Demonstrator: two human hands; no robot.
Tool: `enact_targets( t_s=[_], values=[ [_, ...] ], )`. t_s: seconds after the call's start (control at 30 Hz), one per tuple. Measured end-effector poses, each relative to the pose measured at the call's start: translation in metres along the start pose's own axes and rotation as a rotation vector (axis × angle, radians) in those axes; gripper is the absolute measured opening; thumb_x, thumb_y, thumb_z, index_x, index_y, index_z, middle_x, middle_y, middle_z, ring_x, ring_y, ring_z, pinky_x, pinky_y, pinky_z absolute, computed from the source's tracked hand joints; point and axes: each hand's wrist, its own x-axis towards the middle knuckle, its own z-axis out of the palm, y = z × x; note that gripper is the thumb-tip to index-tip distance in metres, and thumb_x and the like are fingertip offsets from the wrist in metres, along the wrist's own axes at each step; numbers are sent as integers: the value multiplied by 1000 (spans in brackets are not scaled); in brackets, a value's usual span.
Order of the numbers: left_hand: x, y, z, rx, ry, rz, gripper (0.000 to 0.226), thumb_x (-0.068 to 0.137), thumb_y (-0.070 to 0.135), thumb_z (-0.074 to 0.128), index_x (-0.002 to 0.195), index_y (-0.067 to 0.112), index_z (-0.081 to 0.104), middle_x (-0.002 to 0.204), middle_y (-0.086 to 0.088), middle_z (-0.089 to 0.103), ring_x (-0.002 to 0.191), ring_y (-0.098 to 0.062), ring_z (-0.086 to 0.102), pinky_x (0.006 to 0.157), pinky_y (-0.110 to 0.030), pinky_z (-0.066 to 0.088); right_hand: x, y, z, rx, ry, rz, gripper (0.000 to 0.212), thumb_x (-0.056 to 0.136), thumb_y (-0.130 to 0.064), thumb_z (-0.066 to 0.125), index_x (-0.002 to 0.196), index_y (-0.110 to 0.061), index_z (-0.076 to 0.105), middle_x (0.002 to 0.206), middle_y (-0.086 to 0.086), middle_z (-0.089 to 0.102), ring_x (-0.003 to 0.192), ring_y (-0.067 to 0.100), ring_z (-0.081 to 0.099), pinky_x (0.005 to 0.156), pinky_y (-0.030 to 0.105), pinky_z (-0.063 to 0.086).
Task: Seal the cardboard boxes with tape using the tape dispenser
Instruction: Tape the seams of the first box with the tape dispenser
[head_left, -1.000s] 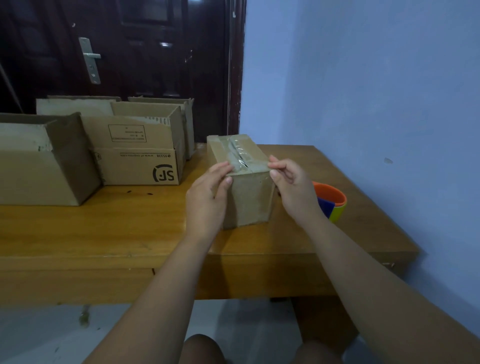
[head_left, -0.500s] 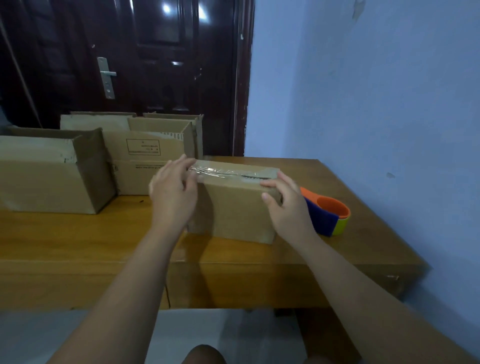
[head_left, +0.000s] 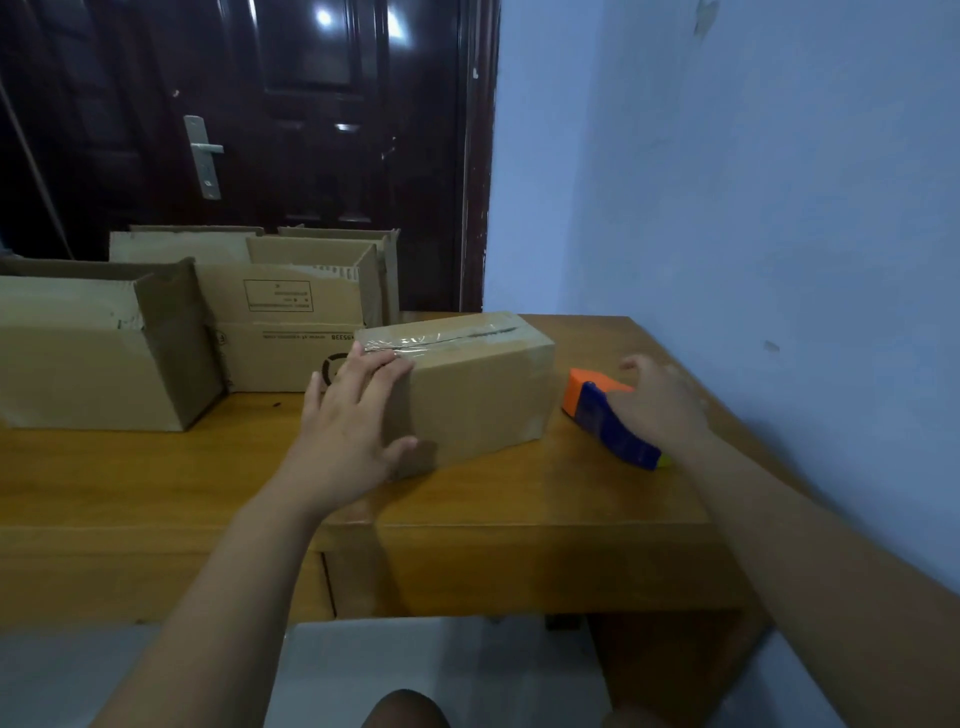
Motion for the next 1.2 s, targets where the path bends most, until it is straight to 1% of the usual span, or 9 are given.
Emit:
enact_targets(
  t_s=[0.13, 0.27, 0.37, 0.5, 0.6, 0.67, 0.83, 1.0, 1.2],
  values=[
    [0, 20, 12, 94, 58, 8, 77, 82, 22, 68, 144, 29, 23, 148, 2, 17, 139, -21, 16, 114, -51, 8, -3, 6, 9, -251, -142, -91, 69, 86, -68, 48, 141, -29, 36, 135, 1, 53, 119, 25, 52, 98, 45, 41],
    [12, 39, 12, 113, 63, 44, 73, 88, 28, 61, 147, 35, 18, 148, 10, 26, 134, -13, 23, 107, -39, 16, -9, 4, 19, -290, -32, -155, 63, 90, -57, 52, 142, -25, 33, 120, 3, 62, 99, 21, 61, 69, 31, 44],
    [20, 56, 12, 100, 54, 80, 63, 90, 30, 58, 144, 35, 25, 144, 12, 35, 131, -12, 28, 105, -36, 20, -8, 6, 22, -302, 23, -163, 53, 96, -43, 50, 143, -26, 33, 108, 3, 64, 86, 20, 59, 62, 30, 41],
    [24, 75, 19, 186, 95, 111, 50, 92, 36, 54, 138, 35, 35, 140, 11, 39, 126, -14, 31, 105, -36, 22, -8, 12, 18, -278, 64, -160, 53, 96, -40, 49, 145, -29, 34, 118, 3, 63, 101, 22, 60, 65, 29, 38],
    [30, 85, 26, 188, 129, 89, 47, 92, 39, 53, 136, 32, 39, 137, 10, 43, 124, -15, 34, 106, -35, 21, -11, 19, 8, -100, 102, -116, 51, 93, -40, 53, 142, -31, 41, 123, 0, 62, 107, 23, 59, 72, 30, 42],
    [40, 92, 31, 200, 145, 59, 45, 92, 39, 54, 135, 28, 42, 135, 6, 45, 123, -17, 37, 105, -34, 25, -16, 22, -2, 201, 111, -60, 45, 89, -37, 58, 134, -33, 51, 118, -2, 65, 98, 20, 61, 74, 30, 45],
    [66, 105, 42, 159, 135, 71, 37, 93, 32, 55, 128, 21, 51, 128, 0, 50, 117, -19, 40, 98, -31, 35, -36, 24, -21, 811, 21, -40, 26, 90, -21, 62, 117, -25, 63, 93, -10, 65, 75, 4, 60, 59, 20, 45],
    [73, 96, 40, 47, 75, 100, 38, 95, 24, 53, 132, 21, 49, 133, 0, 47, 122, -17, 38, 103, -29, 34, -46, 22, -32, 903, -4, -97, 19, 91, -19, 61, 108, -26, 62, 88, -16, 64, 75, 2, 60, 52, 11, 44],
    [47, 138, 26, -227, 254, 329, 53, 88, 38, 61, 134, 14, 50, 134, -1, 51, 124, -13, 39, 101, -16, 21, -51, 8, -39, 926, 5, -144, 23, 90, -21, 63, 113, -21, 66, 92, -13, 68, 79, 5, 63, 58, 14, 45]
  ],
)
